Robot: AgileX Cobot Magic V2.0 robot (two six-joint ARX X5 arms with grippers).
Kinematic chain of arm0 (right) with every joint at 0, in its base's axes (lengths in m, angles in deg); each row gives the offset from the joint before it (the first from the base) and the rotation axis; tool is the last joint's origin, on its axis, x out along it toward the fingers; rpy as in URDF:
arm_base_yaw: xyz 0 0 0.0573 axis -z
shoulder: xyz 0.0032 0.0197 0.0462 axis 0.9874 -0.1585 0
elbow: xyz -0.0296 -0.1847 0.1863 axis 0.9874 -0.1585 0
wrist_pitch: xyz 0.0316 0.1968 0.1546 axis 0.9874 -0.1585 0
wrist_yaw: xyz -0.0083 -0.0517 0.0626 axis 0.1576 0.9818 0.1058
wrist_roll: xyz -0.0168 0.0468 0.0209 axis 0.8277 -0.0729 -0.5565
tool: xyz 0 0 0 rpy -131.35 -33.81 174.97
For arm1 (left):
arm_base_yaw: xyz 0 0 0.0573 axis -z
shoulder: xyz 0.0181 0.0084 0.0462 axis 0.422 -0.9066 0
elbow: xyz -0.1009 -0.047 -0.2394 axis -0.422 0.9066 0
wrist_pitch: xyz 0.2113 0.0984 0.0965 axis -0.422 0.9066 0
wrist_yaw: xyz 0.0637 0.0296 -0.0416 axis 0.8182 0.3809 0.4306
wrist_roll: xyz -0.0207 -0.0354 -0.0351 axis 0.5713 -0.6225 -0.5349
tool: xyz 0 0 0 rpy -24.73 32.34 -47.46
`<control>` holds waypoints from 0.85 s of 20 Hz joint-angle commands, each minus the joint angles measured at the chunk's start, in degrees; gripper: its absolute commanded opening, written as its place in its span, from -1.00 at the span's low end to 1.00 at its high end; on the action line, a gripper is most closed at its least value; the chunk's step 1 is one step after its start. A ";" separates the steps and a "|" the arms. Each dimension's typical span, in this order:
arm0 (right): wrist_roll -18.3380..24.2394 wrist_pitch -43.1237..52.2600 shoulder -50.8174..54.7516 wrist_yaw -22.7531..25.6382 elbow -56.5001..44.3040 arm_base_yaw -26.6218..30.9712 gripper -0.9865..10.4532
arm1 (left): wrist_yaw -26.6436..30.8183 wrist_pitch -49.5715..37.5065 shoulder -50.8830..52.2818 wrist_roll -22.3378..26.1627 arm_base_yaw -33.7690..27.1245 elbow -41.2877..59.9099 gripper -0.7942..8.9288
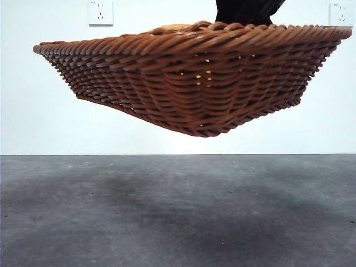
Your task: Help me put the vegetables on the table into the basket
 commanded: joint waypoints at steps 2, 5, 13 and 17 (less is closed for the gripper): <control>-1.40 1.01 0.11 -1.03 0.24 0.00 -0.85 | -0.07 3.26 2.23 -5.84 -4.72 0.13 -0.07; -3.04 2.60 0.15 -1.03 0.24 0.00 -0.85 | -0.59 3.26 4.63 -6.45 -8.11 0.13 -0.59; -12.52 11.23 0.20 -0.52 0.24 5.57 -0.85 | -0.70 3.30 15.08 -8.55 -12.13 2.51 -0.85; -13.55 11.06 0.20 -0.59 0.24 12.61 -0.85 | 0.31 3.26 27.04 -9.81 -12.15 16.41 -0.85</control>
